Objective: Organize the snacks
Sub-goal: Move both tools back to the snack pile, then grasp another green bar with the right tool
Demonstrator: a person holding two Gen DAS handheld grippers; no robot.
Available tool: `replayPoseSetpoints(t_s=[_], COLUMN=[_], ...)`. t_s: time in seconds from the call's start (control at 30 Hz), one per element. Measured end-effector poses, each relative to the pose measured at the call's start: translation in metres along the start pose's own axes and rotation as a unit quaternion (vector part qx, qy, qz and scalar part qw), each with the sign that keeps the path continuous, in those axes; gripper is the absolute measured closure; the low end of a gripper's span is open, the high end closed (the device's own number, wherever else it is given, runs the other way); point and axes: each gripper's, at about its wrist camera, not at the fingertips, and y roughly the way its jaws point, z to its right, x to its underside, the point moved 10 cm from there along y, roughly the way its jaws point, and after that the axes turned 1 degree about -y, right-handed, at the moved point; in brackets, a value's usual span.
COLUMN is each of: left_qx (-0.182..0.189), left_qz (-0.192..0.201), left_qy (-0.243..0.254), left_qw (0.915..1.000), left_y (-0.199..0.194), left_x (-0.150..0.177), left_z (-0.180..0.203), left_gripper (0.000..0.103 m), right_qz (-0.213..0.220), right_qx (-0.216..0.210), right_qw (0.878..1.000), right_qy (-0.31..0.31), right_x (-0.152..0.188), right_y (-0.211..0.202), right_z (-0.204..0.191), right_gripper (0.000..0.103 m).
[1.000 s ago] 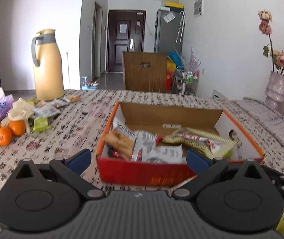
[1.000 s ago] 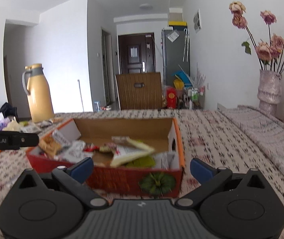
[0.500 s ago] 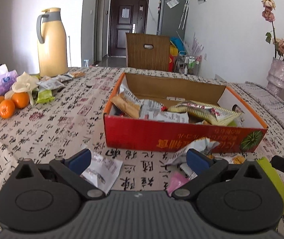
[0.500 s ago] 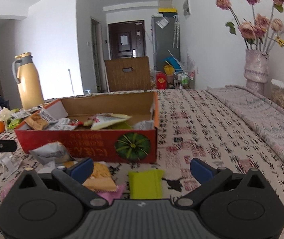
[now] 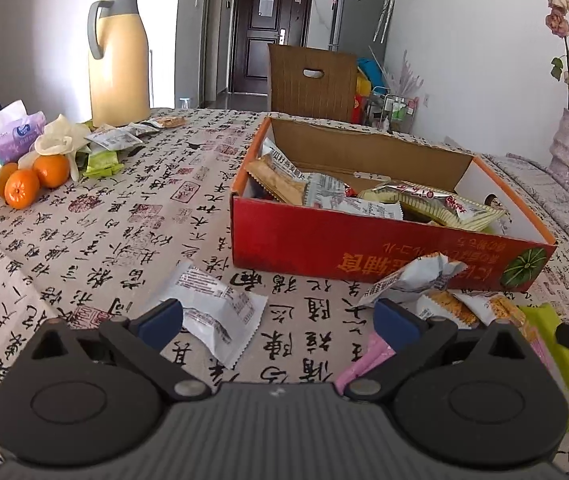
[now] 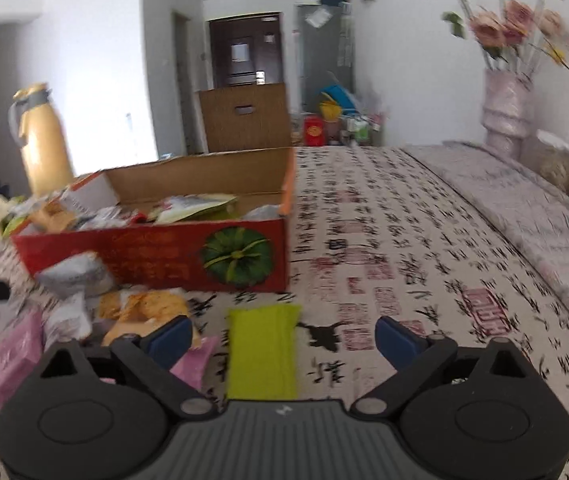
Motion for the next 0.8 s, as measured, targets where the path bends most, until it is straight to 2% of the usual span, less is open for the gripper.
replayPoseSetpoints(t_s=[0.2, 0.27, 0.4, 0.47, 0.57, 0.8], left_qx=[0.004, 0.003, 0.002, 0.000, -0.006, -0.035], left_qz=[-0.002, -0.006, -0.007, -0.010, -0.007, -0.016], left_qy=[0.001, 0.004, 0.002, 0.004, 0.003, 0.001], left_qw=[1.0000, 1.0000, 1.0000, 0.9999, 1.0000, 0.9993], left_y=[0.000, 0.002, 0.003, 0.004, 0.005, 0.011], left_x=[0.001, 0.001, 0.002, 0.003, 0.002, 0.001], left_z=[0.004, 0.004, 0.003, 0.002, -0.002, -0.022], left_gripper=[0.000, 0.000, 0.000, 0.000, 0.000, 0.000], right_qz=[-0.018, -0.037, -0.036, -0.035, -0.029, 0.002], right_qx=[0.009, 0.003, 0.002, -0.005, -0.006, -0.005], right_qw=[1.000, 0.999, 0.999, 0.999, 0.999, 1.000], right_qy=[0.008, 0.006, -0.014, -0.017, -0.029, 0.004], right_x=[0.009, 0.018, 0.026, 0.026, 0.026, 0.014], right_y=[0.006, 0.010, 0.009, 0.007, 0.006, -0.006], right_z=[0.005, 0.004, -0.002, -0.006, -0.009, 0.000], right_gripper=[0.030, 0.046, 0.052, 0.066, 0.069, 0.069])
